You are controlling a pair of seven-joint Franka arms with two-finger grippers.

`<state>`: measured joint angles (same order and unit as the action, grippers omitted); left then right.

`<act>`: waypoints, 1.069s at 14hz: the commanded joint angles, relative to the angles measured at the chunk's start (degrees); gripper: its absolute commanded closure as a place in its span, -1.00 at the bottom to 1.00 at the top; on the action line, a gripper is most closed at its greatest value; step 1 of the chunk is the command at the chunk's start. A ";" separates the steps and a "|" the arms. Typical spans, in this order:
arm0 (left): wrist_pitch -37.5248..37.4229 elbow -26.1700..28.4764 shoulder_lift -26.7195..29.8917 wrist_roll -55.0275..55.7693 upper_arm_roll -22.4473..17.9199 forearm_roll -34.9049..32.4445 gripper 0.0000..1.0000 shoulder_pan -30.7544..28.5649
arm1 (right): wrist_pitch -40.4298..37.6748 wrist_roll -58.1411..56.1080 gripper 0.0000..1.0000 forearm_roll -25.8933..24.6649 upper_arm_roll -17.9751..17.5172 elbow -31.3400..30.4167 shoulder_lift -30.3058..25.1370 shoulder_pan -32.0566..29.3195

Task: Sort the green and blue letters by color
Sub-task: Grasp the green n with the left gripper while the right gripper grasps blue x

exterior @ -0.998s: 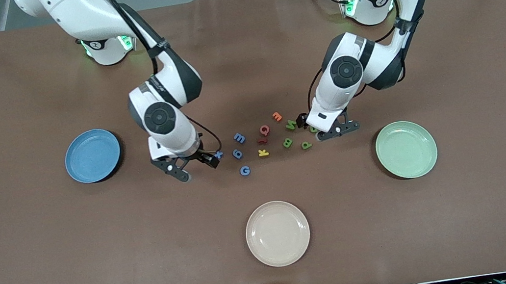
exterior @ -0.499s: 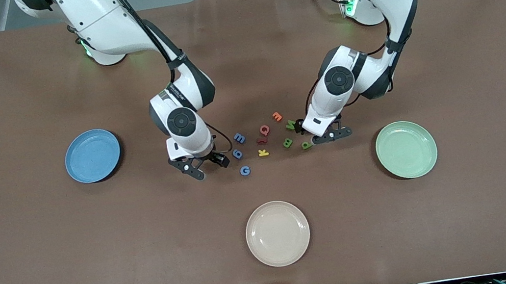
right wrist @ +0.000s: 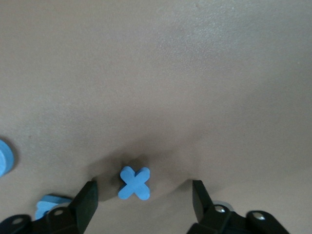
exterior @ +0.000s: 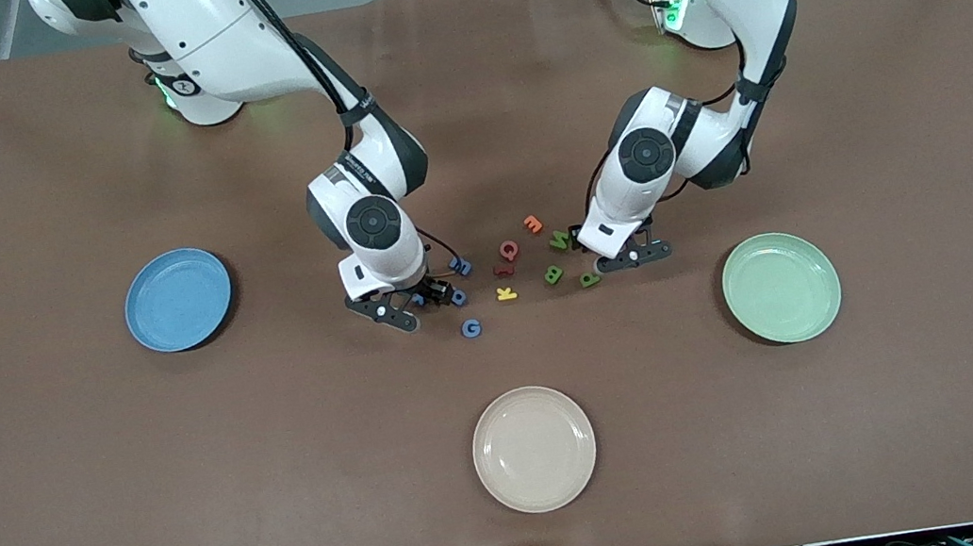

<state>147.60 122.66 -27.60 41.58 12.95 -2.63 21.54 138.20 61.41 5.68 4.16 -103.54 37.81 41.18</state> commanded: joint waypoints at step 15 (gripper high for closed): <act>4.54 0.38 -1.06 1.58 -0.38 -4.05 0.54 -0.27 | -9.84 -13.04 1.00 1.09 0.68 -1.92 -6.58 -4.60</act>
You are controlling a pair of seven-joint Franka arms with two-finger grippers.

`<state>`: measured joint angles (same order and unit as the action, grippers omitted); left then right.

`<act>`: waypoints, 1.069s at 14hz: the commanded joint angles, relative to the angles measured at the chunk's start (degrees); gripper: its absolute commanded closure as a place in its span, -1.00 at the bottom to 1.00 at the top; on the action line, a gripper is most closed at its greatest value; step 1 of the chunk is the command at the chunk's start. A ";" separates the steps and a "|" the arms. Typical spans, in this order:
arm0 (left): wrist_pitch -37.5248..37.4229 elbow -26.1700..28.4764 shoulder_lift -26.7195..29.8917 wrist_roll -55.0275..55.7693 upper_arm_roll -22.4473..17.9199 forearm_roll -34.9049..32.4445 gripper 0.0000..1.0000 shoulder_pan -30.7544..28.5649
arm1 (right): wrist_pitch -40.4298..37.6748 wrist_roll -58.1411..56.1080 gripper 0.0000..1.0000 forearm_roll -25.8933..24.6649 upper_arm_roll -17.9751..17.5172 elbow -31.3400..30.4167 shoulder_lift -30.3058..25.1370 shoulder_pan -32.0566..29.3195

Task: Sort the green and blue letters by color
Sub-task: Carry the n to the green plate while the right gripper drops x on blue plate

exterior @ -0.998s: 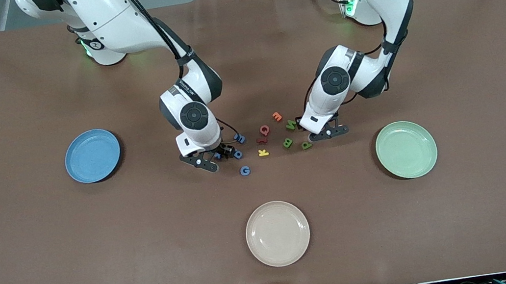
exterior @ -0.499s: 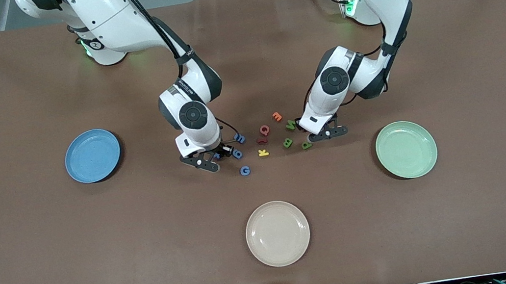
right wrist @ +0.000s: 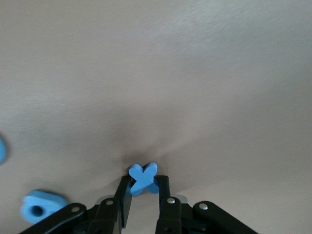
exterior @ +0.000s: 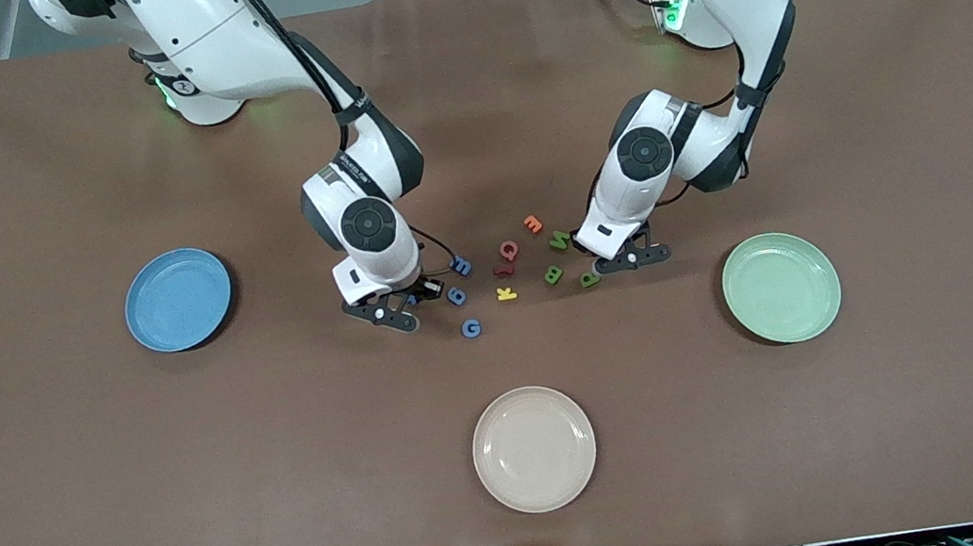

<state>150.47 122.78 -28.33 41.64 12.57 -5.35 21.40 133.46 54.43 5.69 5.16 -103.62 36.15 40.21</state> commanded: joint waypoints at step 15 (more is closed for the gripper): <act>-17.23 -0.17 12.42 -21.22 0.53 -1.60 0.79 -18.13 | -4.79 -60.49 0.15 -5.60 0.02 -28.39 -27.36 -38.00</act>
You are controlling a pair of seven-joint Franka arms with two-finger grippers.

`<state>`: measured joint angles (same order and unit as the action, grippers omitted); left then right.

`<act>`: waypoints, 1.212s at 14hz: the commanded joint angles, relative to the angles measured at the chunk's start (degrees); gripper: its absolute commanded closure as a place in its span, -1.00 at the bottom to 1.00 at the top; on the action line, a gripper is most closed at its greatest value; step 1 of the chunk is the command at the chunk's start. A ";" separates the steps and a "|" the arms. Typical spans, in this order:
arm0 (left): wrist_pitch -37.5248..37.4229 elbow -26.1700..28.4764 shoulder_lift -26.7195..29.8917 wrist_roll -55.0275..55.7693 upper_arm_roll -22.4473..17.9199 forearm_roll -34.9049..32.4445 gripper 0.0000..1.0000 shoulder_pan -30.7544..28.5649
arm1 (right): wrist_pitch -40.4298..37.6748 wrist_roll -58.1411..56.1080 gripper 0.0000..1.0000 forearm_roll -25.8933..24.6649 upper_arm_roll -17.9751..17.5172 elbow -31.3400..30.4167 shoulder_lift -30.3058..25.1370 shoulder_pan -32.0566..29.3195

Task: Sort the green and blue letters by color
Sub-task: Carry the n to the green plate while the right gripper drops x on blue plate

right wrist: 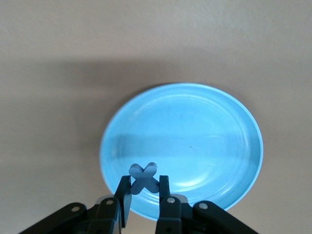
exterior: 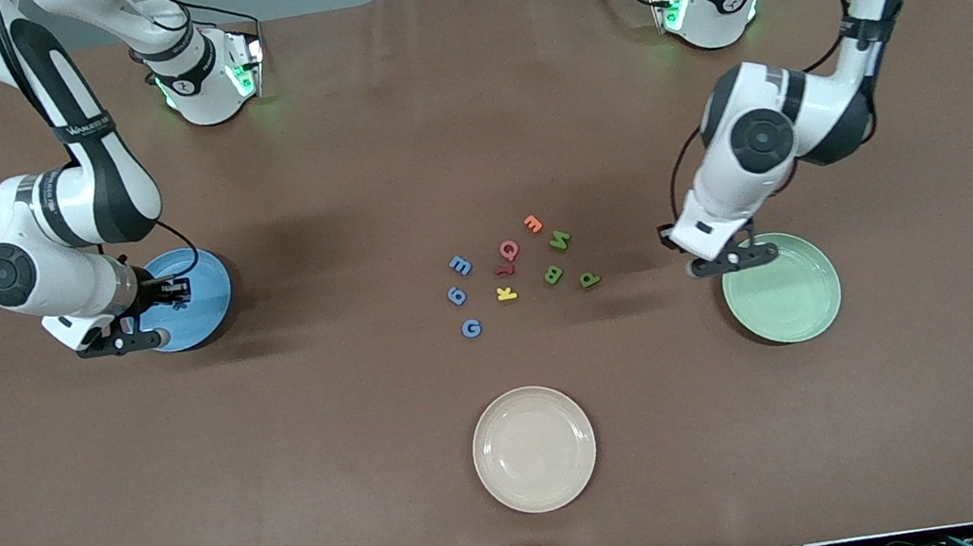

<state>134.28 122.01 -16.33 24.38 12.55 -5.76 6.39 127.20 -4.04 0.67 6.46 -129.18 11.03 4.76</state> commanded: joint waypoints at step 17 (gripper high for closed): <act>0.37 -3.97 -7.58 -19.01 0.19 -1.36 0.44 -13.95 | -1.87 33.26 -1.00 10.32 -1.71 6.64 -0.41 20.79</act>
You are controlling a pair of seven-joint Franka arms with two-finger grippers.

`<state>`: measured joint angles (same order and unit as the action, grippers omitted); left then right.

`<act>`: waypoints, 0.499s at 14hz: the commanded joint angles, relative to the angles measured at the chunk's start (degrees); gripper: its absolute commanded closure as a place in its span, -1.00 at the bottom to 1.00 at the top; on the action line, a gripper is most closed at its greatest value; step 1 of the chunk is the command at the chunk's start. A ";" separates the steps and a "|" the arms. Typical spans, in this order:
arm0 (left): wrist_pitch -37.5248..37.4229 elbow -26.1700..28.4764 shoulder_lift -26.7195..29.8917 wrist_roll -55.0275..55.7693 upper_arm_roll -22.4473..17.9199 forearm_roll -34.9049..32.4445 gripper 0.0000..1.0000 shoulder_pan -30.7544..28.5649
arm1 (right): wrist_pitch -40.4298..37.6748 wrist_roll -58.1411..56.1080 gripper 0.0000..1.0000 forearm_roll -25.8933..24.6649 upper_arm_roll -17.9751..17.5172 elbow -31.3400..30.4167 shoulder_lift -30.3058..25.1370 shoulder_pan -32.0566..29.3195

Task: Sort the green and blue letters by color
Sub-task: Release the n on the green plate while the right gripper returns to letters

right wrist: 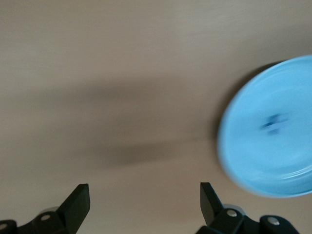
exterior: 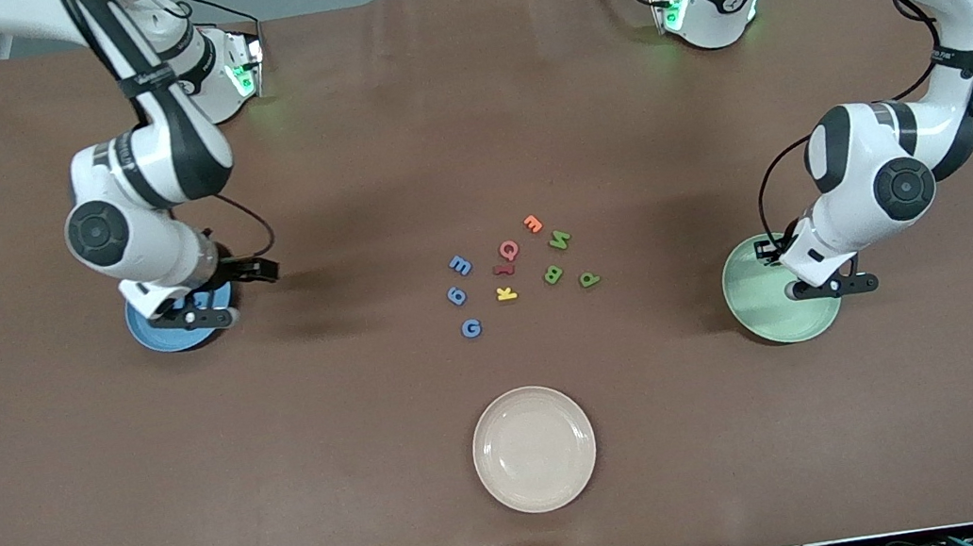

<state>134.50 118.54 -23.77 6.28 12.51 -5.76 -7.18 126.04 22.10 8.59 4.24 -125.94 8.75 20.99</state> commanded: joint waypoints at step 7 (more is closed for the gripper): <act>0.14 -0.59 0.22 -2.50 0.41 -1.35 0.10 -0.73 | -0.89 48.54 -1.00 2.83 0.50 19.31 13.65 17.06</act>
<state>134.55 118.42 -23.78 4.25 12.51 -5.77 -7.60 126.17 64.35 10.34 4.12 -111.67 18.75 37.57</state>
